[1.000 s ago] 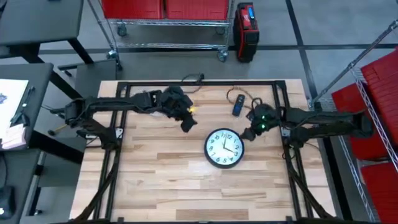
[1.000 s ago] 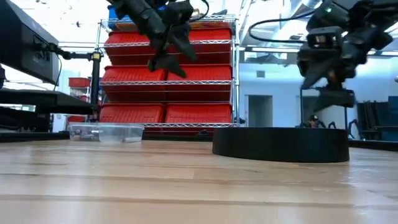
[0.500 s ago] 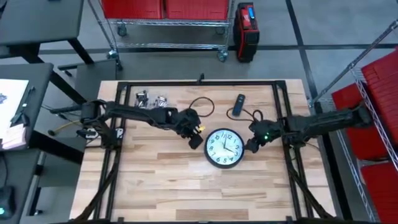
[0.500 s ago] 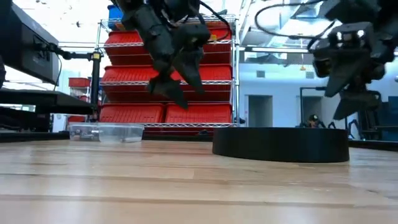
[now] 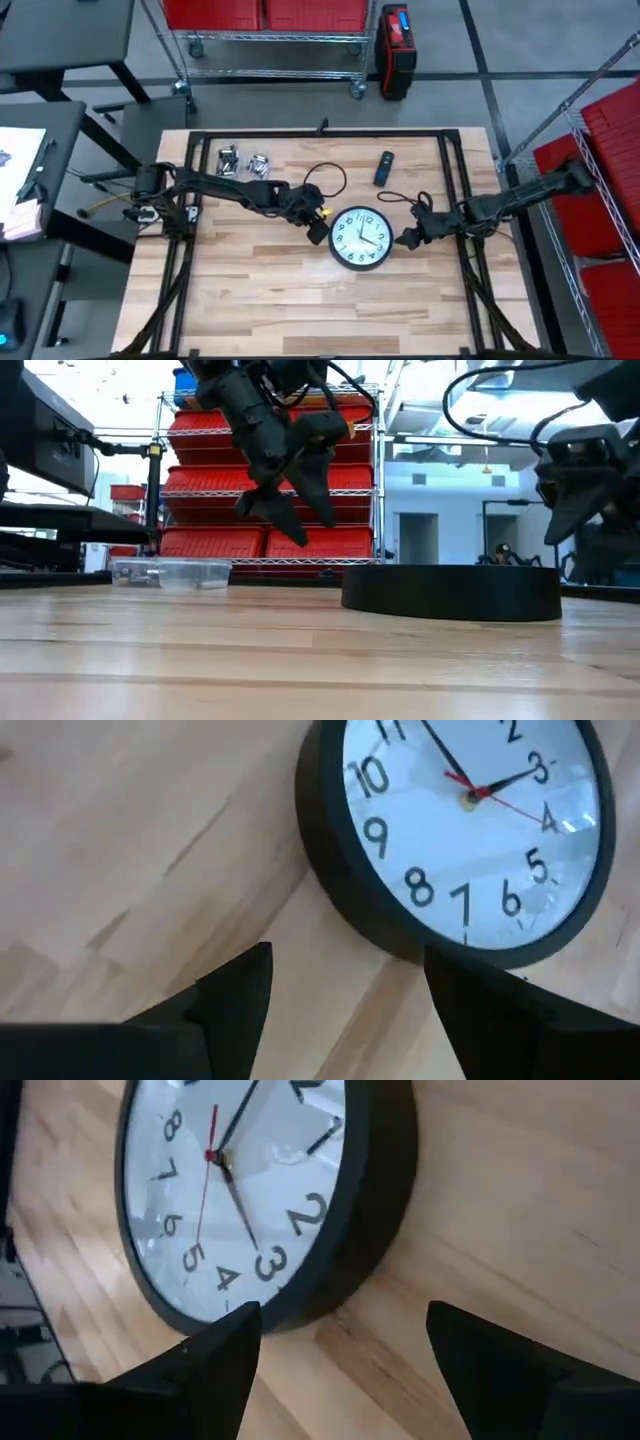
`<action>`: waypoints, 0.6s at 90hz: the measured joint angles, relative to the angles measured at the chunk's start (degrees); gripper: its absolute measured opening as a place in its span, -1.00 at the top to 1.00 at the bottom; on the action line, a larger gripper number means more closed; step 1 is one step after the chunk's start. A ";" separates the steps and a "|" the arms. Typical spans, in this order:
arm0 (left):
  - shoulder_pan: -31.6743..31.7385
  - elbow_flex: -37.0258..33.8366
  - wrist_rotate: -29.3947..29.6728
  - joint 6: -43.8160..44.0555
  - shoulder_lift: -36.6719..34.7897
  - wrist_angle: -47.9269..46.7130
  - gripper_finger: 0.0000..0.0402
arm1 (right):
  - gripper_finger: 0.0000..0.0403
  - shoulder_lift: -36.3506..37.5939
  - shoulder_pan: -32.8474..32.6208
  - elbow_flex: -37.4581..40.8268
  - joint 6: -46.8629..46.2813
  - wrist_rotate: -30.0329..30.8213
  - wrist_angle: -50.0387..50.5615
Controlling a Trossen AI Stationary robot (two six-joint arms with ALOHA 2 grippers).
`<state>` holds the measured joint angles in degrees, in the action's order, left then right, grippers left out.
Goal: Insert battery
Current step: Insert the brown battery into the wall clock
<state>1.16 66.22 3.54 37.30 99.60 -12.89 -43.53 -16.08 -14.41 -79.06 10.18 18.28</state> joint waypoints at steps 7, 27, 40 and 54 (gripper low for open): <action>-0.03 0.01 0.01 0.10 0.88 2.16 -0.21 | -0.37 -0.09 0.02 0.46 -3.09 0.19 -1.31; -0.12 0.07 0.69 0.57 2.49 7.11 -0.20 | -0.37 -1.51 0.22 0.44 -5.10 0.37 -0.99; -0.25 0.08 0.71 0.17 3.42 6.31 -0.20 | -0.37 -4.57 1.11 0.76 -5.13 0.41 -4.54; -1.42 -0.05 0.35 -1.86 5.13 6.85 -0.20 | -0.37 -9.45 2.26 0.83 -4.53 0.42 -10.47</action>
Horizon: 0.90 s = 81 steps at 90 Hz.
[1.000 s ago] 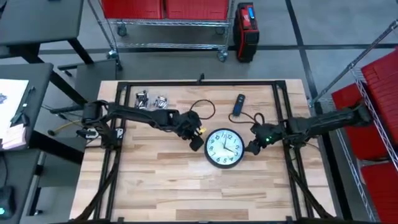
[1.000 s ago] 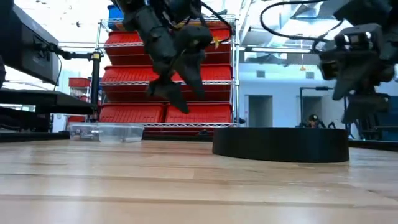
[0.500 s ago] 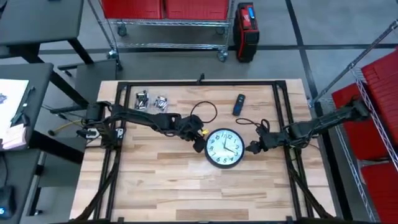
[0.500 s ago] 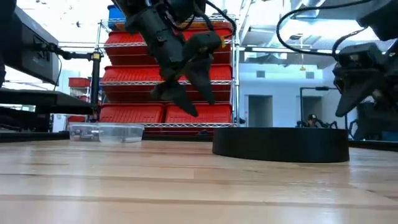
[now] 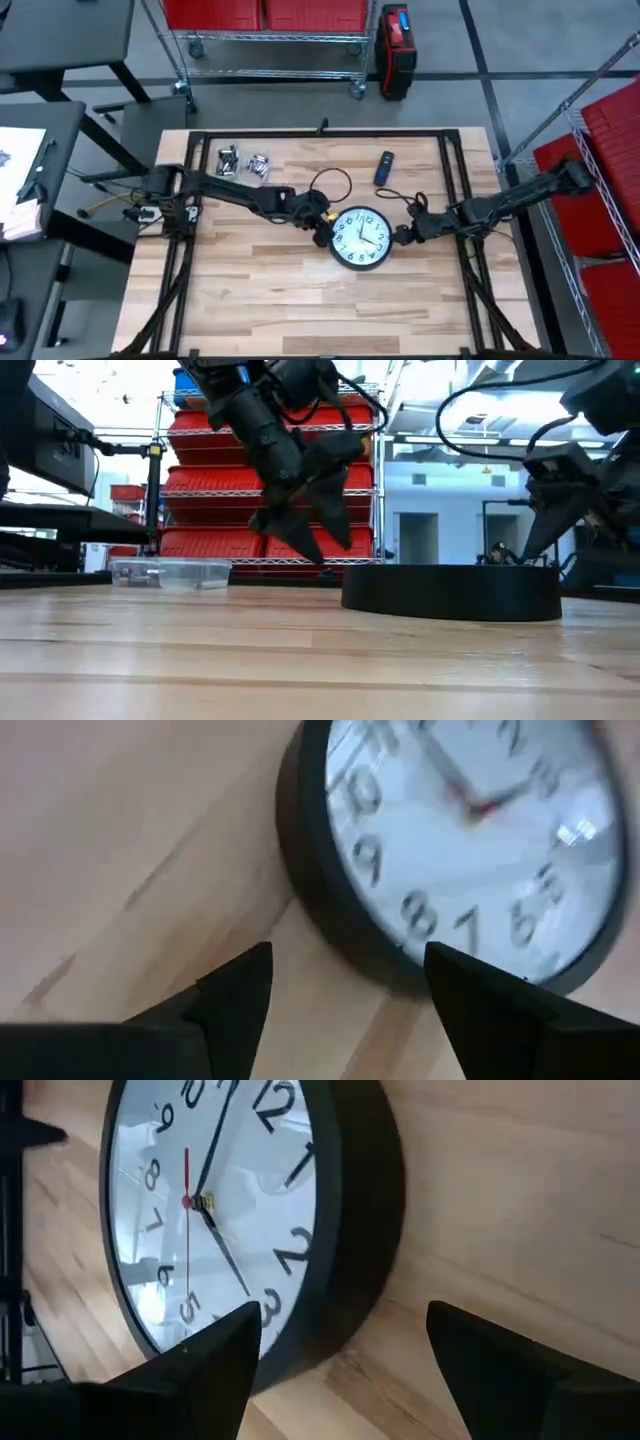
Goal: Insert battery
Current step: Insert the brown battery into the wall clock
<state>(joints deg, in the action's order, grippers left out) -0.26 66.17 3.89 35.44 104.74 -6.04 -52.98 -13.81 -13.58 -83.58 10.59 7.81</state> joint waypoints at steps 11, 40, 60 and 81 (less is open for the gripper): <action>-0.79 0.17 -0.66 -3.48 0.74 1.16 -0.20 | -0.37 -3.63 0.53 0.00 -0.48 0.00 -2.13; -1.17 0.09 -1.25 -3.49 4.12 4.25 -0.20 | -0.37 -11.54 0.82 -0.17 -0.86 -0.01 -10.17; -1.12 0.26 -1.34 -4.34 5.76 4.93 -0.20 | -0.37 -15.31 0.82 -0.24 -0.88 0.30 -14.20; -0.97 0.20 -0.65 -4.74 5.90 4.76 -0.20 | -0.37 -16.87 0.88 -0.33 -1.23 1.71 -13.44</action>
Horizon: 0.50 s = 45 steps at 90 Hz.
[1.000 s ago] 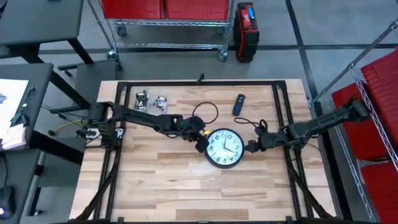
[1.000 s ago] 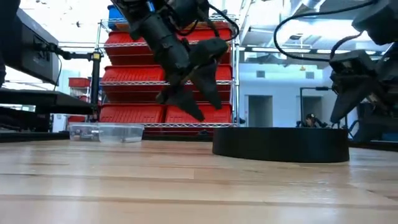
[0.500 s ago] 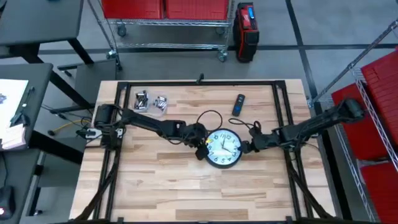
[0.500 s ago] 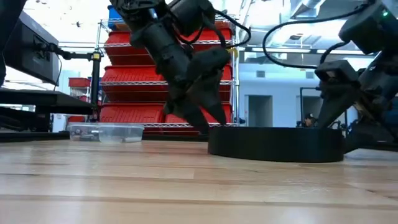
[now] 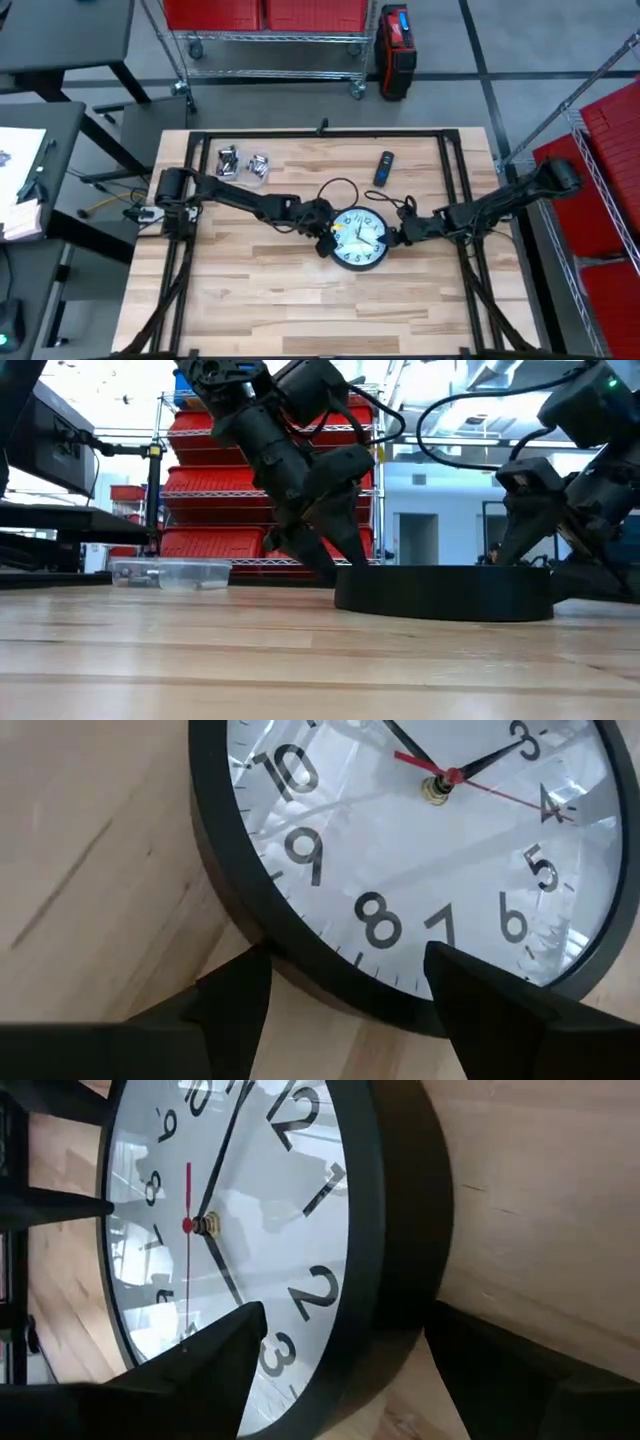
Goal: Insert battery
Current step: Insert the brown battery into the wall clock
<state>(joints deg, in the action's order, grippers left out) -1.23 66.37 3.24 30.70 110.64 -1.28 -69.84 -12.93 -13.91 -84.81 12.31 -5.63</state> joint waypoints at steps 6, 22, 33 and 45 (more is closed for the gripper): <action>0.00 0.00 0.07 -0.03 0.03 0.00 -0.20 | -0.37 0.00 0.09 0.02 -0.69 -0.01 0.02; 0.02 -0.11 0.27 -0.53 0.10 0.55 -0.20 | -0.37 0.00 0.09 0.26 -0.28 0.03 -1.77; 0.18 -0.20 0.33 -0.92 0.09 1.05 -0.21 | -0.37 -0.06 0.18 0.60 3.87 -0.09 -5.75; 0.66 -0.27 0.55 -1.08 -1.02 0.66 -0.21 | -0.37 1.41 0.18 0.79 6.88 -0.49 -7.81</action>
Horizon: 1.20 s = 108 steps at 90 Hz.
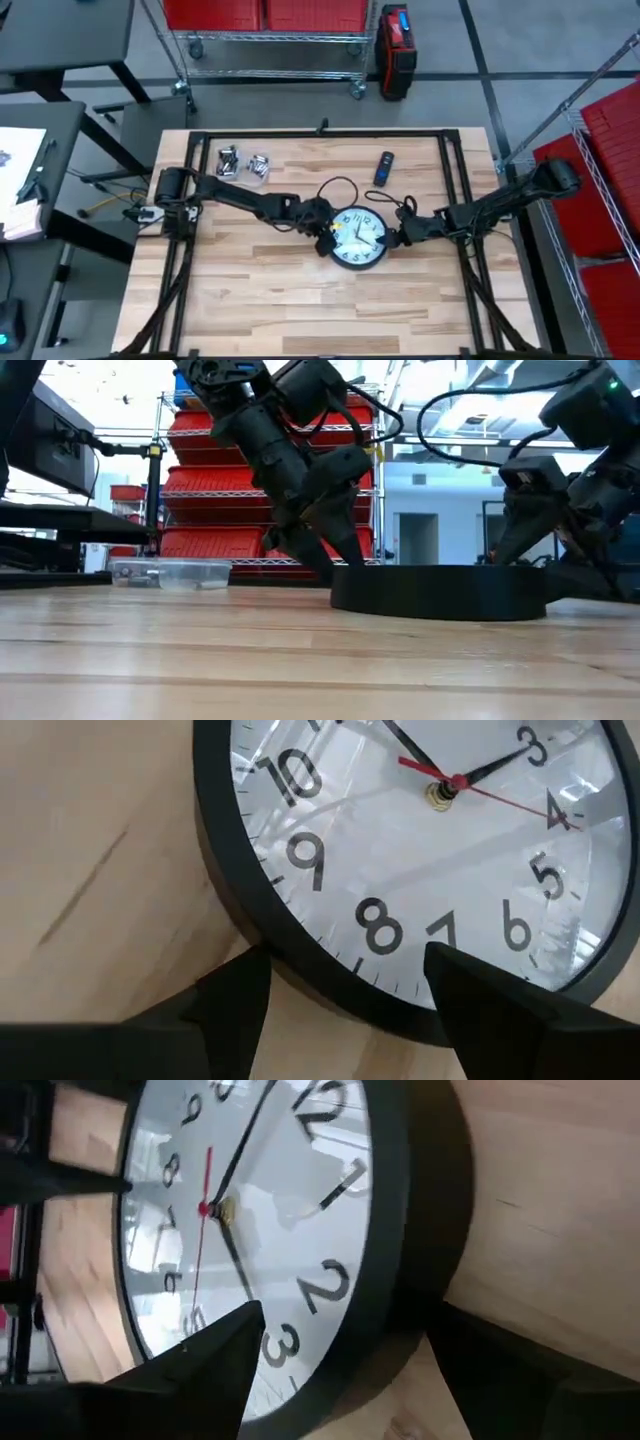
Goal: Insert battery
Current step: Insert the brown battery into the wall clock
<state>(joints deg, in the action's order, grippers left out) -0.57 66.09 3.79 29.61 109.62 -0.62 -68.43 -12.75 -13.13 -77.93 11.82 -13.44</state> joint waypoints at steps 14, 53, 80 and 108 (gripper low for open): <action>0.52 -0.05 0.60 -1.12 -0.76 0.07 -0.20 | -0.37 2.31 0.05 -0.04 0.22 -0.13 0.91; 0.67 -0.03 -0.61 0.15 -0.95 0.37 -0.21 | -0.37 7.05 -3.42 -0.39 1.77 -0.16 1.88; 0.76 -0.03 -2.14 0.61 -1.11 0.46 -0.21 | -0.37 14.36 -3.39 -0.39 11.38 -0.56 4.59; 0.82 0.06 -2.71 1.35 -1.16 0.17 -0.21 | -0.37 21.18 -3.39 -0.63 13.54 -0.13 6.58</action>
<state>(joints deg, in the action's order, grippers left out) 0.25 66.15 1.09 30.96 108.47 -0.45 -47.25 -16.14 -13.76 -64.39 11.69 -6.86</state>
